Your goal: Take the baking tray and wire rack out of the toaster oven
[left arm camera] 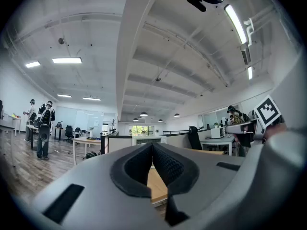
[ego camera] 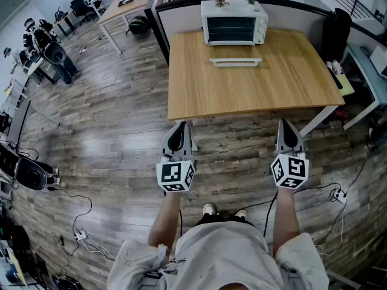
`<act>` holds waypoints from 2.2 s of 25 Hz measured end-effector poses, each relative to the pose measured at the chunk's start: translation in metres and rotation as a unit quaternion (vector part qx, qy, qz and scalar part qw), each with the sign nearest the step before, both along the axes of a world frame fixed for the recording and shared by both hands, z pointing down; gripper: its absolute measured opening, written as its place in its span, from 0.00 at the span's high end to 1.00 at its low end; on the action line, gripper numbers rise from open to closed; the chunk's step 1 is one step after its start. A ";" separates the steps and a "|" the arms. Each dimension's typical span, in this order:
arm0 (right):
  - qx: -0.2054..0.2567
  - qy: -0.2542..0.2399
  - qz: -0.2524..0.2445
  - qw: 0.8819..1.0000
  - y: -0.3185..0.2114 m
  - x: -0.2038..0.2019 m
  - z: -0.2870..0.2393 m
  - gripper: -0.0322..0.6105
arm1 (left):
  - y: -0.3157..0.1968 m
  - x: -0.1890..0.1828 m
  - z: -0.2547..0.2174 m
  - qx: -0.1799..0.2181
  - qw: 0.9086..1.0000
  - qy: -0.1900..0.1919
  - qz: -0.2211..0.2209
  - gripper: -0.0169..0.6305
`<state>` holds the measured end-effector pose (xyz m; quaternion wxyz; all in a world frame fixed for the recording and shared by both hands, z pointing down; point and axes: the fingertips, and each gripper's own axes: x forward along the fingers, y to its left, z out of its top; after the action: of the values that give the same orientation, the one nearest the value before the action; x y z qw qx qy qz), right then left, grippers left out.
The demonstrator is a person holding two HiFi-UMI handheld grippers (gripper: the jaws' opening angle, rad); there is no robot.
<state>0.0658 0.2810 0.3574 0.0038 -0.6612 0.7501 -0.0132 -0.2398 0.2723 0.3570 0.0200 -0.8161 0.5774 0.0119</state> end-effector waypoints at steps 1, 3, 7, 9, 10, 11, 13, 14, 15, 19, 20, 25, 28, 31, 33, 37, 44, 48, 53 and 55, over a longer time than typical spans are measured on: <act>-0.001 -0.001 -0.001 1.000 0.003 -0.006 0.000 0.92 | 0.002 -0.005 0.000 0.002 1.000 -0.002 0.000 0.95; -0.003 -0.001 -0.003 1.000 0.008 -0.016 0.001 0.92 | 0.006 -0.012 -0.001 0.004 1.000 -0.004 -0.001 0.95; -0.007 0.003 -0.009 1.000 0.016 -0.029 0.005 0.92 | 0.011 -0.017 0.000 0.006 1.000 -0.002 0.002 0.95; -0.006 0.004 -0.010 1.000 0.018 -0.035 0.005 0.92 | 0.012 -0.020 -0.002 0.009 1.000 0.001 0.004 0.95; -0.006 0.002 -0.010 1.000 0.019 -0.038 0.005 0.92 | 0.013 -0.023 -0.003 0.011 1.000 0.005 0.004 0.95; -0.004 -0.002 -0.010 1.000 0.019 -0.041 0.005 0.92 | 0.014 -0.026 -0.004 0.012 1.000 0.008 0.004 0.95; -0.002 -0.009 -0.009 1.000 0.019 -0.048 0.005 0.92 | 0.015 -0.033 -0.004 0.014 1.000 0.007 0.004 0.95; -0.002 -0.010 -0.009 1.000 0.019 -0.052 0.006 0.92 | 0.015 -0.037 -0.004 0.014 1.000 0.006 0.004 0.95; -0.003 -0.010 -0.008 1.000 0.019 -0.056 0.007 0.92 | 0.015 -0.040 -0.003 0.013 1.000 0.005 0.005 0.95; -0.006 -0.005 -0.006 1.000 0.023 -0.072 0.010 0.92 | 0.017 -0.052 0.002 0.005 1.000 0.006 0.012 0.95; -0.007 -0.005 -0.006 1.000 0.023 -0.074 0.011 0.92 | 0.017 -0.053 0.004 0.005 1.000 0.006 0.014 0.95; -0.018 -0.008 -0.006 1.000 0.024 -0.074 0.018 0.82 | 0.018 -0.051 0.010 0.001 1.000 0.001 0.014 0.94; -0.017 -0.008 -0.003 1.000 0.019 -0.072 0.018 0.78 | 0.012 -0.049 0.015 -0.008 1.000 0.006 0.016 0.77; -0.019 -0.010 0.001 1.000 0.005 -0.068 0.023 0.74 | -0.002 -0.044 0.021 -0.016 1.000 0.006 0.023 0.63; -0.016 -0.009 0.003 1.000 -0.008 -0.064 0.027 0.68 | -0.013 -0.041 0.024 -0.019 1.000 0.003 0.024 0.59; -0.010 -0.008 0.006 1.000 -0.040 -0.052 0.030 0.62 | -0.041 -0.033 0.027 -0.021 1.000 0.006 0.022 0.58; -0.020 -0.020 0.004 1.000 -0.108 -0.018 0.043 0.61 | -0.112 0.003 0.049 -0.058 0.998 0.003 0.025 0.58; -0.038 -0.023 -0.004 0.999 -0.148 0.001 0.053 0.61 | -0.148 0.024 0.056 -0.068 0.997 -0.001 0.020 0.58; -0.048 -0.023 -0.012 0.999 -0.185 0.020 0.061 0.61 | -0.185 0.046 0.060 -0.078 0.997 -0.004 0.013 0.58; -0.053 -0.022 -0.017 0.998 -0.199 0.026 0.064 0.61 | -0.200 0.056 0.060 -0.079 0.997 -0.008 0.011 0.58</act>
<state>0.0923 0.0822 0.4213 -0.0152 -0.6469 0.7594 -0.0675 -0.1834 0.0720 0.4165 -0.0401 -0.8213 0.5676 -0.0399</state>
